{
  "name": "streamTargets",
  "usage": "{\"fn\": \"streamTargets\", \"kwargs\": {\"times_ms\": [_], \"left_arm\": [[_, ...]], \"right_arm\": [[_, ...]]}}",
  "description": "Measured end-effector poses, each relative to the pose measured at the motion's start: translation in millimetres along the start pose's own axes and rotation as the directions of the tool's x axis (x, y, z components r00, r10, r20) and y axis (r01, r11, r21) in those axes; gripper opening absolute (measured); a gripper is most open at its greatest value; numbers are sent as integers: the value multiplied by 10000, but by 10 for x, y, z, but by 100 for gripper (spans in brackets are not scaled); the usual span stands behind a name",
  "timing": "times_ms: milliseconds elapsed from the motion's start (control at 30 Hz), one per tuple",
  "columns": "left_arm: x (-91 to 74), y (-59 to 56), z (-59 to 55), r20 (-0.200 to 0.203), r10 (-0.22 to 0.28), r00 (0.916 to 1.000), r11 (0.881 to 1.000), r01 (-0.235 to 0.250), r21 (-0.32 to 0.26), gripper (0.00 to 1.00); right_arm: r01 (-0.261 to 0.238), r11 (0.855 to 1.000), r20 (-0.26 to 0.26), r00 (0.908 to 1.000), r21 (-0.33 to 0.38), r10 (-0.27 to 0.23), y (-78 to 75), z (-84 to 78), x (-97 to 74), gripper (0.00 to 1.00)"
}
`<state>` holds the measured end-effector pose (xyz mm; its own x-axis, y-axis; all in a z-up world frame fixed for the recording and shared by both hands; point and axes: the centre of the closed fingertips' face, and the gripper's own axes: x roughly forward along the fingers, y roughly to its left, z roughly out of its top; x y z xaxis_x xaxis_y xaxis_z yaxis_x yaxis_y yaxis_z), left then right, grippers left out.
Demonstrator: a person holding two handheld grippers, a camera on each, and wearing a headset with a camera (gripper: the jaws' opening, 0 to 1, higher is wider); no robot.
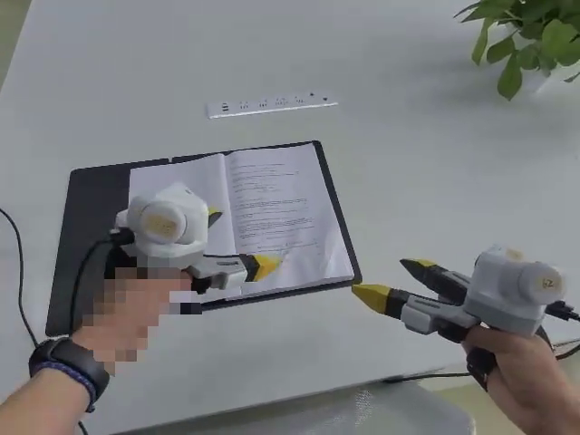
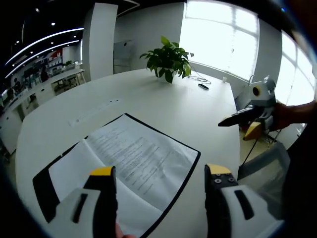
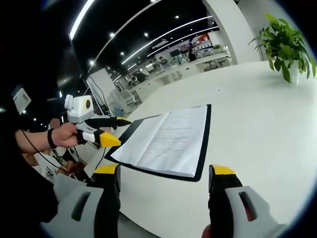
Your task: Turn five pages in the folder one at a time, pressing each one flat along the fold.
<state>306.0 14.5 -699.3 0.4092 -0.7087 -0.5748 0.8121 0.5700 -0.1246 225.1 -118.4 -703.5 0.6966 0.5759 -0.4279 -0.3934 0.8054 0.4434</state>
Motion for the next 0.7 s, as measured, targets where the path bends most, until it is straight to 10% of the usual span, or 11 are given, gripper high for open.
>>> {"fn": "streamTargets", "kwargs": {"times_ms": [400, 700], "left_arm": [[765, -248, 50, -424, -430, 9982, 9974, 454, 559, 72], [1151, -285, -210, -1098, -176, 9938, 9983, 236, 532, 72]], "right_arm": [[3, 9995, 51, 10000, 326, -5, -100, -54, -19, 71], [-21, 9985, 22, 10000, 550, 20, -140, -94, -59, 70]]}}
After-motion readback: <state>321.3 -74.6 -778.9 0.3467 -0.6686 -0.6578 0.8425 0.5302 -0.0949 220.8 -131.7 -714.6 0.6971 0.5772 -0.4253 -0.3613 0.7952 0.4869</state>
